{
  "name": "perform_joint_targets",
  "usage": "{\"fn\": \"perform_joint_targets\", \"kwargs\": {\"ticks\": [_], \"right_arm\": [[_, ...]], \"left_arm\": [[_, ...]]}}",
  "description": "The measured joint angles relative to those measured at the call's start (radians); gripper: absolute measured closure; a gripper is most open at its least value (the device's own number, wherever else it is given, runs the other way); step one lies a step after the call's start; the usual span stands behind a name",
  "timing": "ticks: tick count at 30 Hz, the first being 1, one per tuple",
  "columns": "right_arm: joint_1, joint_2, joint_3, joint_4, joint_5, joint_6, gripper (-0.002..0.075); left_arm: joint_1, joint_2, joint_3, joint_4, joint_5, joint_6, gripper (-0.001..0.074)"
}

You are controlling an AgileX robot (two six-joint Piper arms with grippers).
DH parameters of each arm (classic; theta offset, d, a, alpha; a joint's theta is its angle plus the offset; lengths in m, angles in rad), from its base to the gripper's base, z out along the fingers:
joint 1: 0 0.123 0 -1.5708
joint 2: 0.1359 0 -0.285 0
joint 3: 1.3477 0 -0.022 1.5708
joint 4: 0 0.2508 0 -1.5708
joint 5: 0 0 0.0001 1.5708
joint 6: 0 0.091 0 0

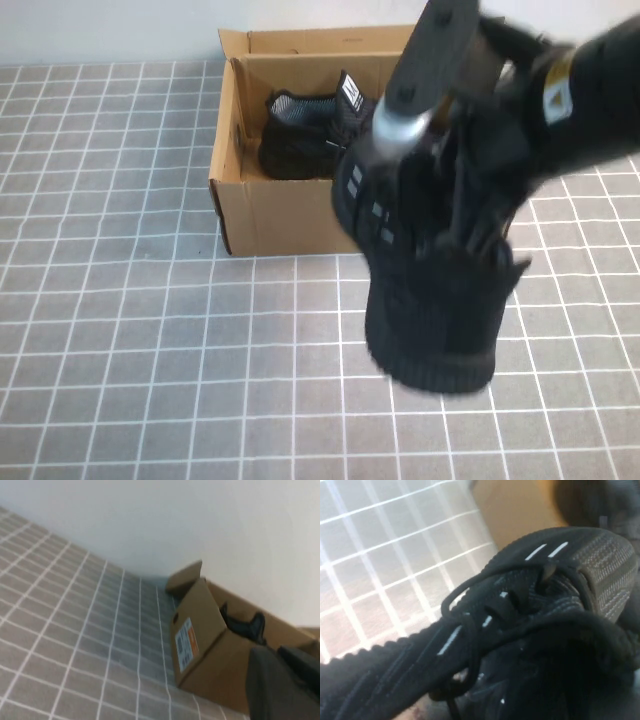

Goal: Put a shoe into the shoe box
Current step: Hand over the shoe

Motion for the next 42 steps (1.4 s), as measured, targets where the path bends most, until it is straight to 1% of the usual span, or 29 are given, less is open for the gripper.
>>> {"fn": "perform_joint_targets", "kwargs": {"ticks": [3,6,10,12,16,20,23,27,30,36,42], "right_arm": [[-0.041,0.023,-0.056,-0.002,0.012,0.016,0.0719],[-0.077,0.053,-0.107,0.005,0.019,0.023,0.0719],[-0.133,0.108,-0.173,0.036,0.023,0.026,0.0719],[-0.172,0.132,-0.203,0.067,0.025,0.026,0.0719],[-0.258,0.179,-0.273,0.147,0.049,0.013,0.0719],[-0.330,0.222,-0.345,0.196,0.078,-0.016,0.0719],[-0.366,0.253,-0.397,0.223,0.098,-0.044,0.0719],[-0.385,0.289,-0.451,0.264,0.138,-0.103,0.0719],[-0.385,0.305,-0.470,0.318,0.164,-0.205,0.0719],[-0.385,0.313,-0.478,0.498,0.248,-0.450,0.0719],[-0.385,0.313,-0.478,0.602,0.321,-0.708,0.0719]], "left_arm": [[-0.006,0.120,-0.111,0.000,0.154,0.035,0.0736],[-0.006,0.257,-0.218,0.004,0.257,0.090,0.0736],[-0.006,0.449,-0.357,0.001,0.359,0.215,0.0736],[-0.006,0.553,-0.427,-0.025,0.394,0.313,0.0736],[-0.006,0.736,-0.559,-0.152,0.442,0.532,0.0736],[-0.006,0.920,-0.712,-0.302,0.536,0.723,0.0736],[-0.006,1.061,-0.831,-0.399,0.627,0.843,0.0736],[-0.006,1.220,-0.975,-0.483,0.746,0.977,0.0736],[-0.006,1.322,-1.074,-0.513,0.846,1.054,0.0736],[-0.006,1.493,-1.269,-0.548,1.028,1.104,0.0736],[-0.006,1.597,-1.431,-0.558,1.055,1.153,0.0736]]}}
